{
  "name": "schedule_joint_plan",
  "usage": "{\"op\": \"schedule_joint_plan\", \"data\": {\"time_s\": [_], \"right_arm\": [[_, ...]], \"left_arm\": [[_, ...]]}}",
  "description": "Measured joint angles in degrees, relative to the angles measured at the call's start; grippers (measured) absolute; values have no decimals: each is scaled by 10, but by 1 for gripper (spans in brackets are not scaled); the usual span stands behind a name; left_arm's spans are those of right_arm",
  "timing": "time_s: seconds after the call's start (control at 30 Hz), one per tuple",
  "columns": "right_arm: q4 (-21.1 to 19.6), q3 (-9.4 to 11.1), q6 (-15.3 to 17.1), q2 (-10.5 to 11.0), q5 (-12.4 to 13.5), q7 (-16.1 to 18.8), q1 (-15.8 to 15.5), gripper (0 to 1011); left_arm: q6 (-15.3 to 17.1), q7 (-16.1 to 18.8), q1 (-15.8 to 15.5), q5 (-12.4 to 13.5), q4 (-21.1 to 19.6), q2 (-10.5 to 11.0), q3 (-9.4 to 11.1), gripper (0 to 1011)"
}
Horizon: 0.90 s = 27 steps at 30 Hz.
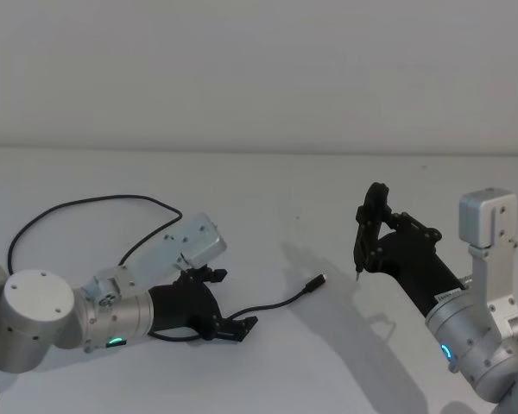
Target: Pick up the data cable with the one hand.
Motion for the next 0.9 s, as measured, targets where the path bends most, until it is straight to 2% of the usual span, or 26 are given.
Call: {"op": "schedule_joint_plan", "data": {"time_s": [0.13,0.33,0.5,0.6,0.7,0.77,0.8,0.83,0.9], "right_arm": [[0,0,0,0,0,0,0,274],[0,0,0,0,0,0,0,275],[0,0,0,0,0,0,0,275],[0,0,0,0,0,0,0,274],[0,0,0,0,0,0,0,275],[0,0,0,0,0,0,0,275],[0,0,0,0,0,0,0,275],[0,0,0,0,0,0,0,275],[0,0,0,0,0,0,0,275]], "left_arm": [[0,-1,-2,1,5,-4,0,993],[0,-2,-3,2,10,-8,0,874],[0,-2,-4,3,12,-10,0,743],[0,-3,-5,3,14,-11,0,619],[0,-3,-5,4,15,-11,0,557],[-1,-3,-5,4,15,-12,-1,458],[0,-3,-5,4,16,-12,-1,458],[-1,-3,-5,5,16,-12,-1,399],[-1,-3,-5,5,16,-12,-1,353]]}}
